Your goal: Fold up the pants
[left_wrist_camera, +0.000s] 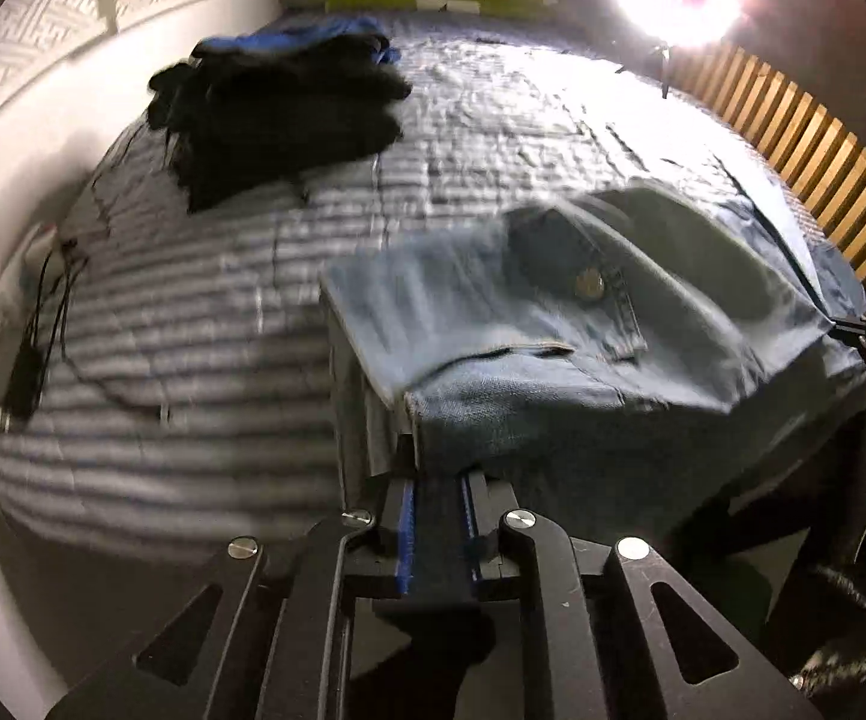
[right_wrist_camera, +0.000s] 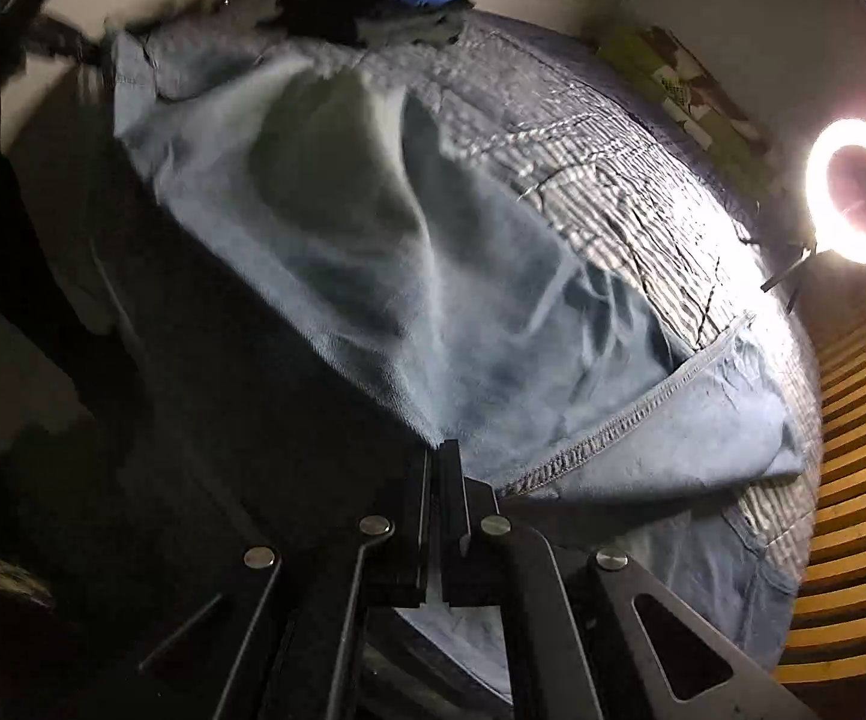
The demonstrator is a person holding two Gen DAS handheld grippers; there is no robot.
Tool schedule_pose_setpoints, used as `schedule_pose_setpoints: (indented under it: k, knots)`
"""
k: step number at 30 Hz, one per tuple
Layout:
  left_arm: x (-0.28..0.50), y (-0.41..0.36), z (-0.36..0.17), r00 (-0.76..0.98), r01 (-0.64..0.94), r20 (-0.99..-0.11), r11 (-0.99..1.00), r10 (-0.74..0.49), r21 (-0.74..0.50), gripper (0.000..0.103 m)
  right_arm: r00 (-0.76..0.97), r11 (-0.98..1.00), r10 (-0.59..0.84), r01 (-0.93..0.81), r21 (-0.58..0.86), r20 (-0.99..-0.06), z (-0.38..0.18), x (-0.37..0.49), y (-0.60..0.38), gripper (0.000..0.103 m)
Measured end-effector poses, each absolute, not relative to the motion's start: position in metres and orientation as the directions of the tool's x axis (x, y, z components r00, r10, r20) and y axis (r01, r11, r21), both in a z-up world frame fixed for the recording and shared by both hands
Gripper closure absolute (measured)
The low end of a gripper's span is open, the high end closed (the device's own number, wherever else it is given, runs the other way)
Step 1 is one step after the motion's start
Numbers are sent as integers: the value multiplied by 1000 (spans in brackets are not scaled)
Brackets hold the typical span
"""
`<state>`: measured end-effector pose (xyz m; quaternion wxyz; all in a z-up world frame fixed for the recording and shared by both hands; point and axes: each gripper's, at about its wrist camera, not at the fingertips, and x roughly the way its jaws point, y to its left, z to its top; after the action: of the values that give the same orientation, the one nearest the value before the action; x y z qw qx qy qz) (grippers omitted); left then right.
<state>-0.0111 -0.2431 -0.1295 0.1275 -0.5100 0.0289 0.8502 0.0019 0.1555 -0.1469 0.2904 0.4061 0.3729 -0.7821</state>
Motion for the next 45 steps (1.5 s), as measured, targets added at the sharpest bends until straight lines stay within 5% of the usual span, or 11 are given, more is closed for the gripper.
schedule_pose_setpoints:
  k: [9, 13, 20, 25, 26, 28, 29, 37, 40, 44, 45]
  knots:
    - [24, -259, -122, -440, -182, -865, -967, 242, -178, 72, -516, -540, -142, 756, -371, -845, -157, -2, 155, 101]
    - [27, -224, -115, -508, -259, -860, -962, 55, 91, 71, -520, -526, -132, 758, -385, -844, -158, 2, 151, 101]
    - [10, -149, -119, -521, -552, -852, -741, -51, 382, 49, -510, -538, -139, 758, -368, -849, -148, -4, 150, 101]
    - [-13, -129, -138, -480, -665, -870, -602, -110, 443, 49, -535, -531, -134, 750, -395, -834, -141, -4, 148, 101]
    - [-16, -128, -141, -464, -680, -879, -591, -112, 435, 55, -535, -533, -134, 749, -394, -834, -139, -6, 147, 101]
    - [-17, -127, -146, -450, -701, -885, -567, -120, 433, 96, -537, -540, -132, 743, -394, -833, -138, -8, 147, 101]
    - [-18, -127, -147, -444, -703, -887, -566, -123, 430, 103, -539, -542, -130, 741, -396, -832, -137, -9, 146, 101]
    - [-18, -162, -101, -517, -568, -853, -719, -67, 401, 103, -588, -586, -186, 710, -392, -787, -92, -13, 147, 101]
    - [-12, -161, -108, -477, -608, -877, -697, -61, 380, 94, -584, -583, -175, 710, -394, -793, -93, -14, 146, 101]
    - [-7, -142, -133, -446, -689, -891, -603, -85, 403, 37, -562, -588, -153, 713, -383, -813, -105, -15, 143, 101]
    - [-8, -138, -140, -440, -709, -894, -579, -83, 402, 35, -561, -586, -150, 713, -384, -814, -107, -15, 142, 101]
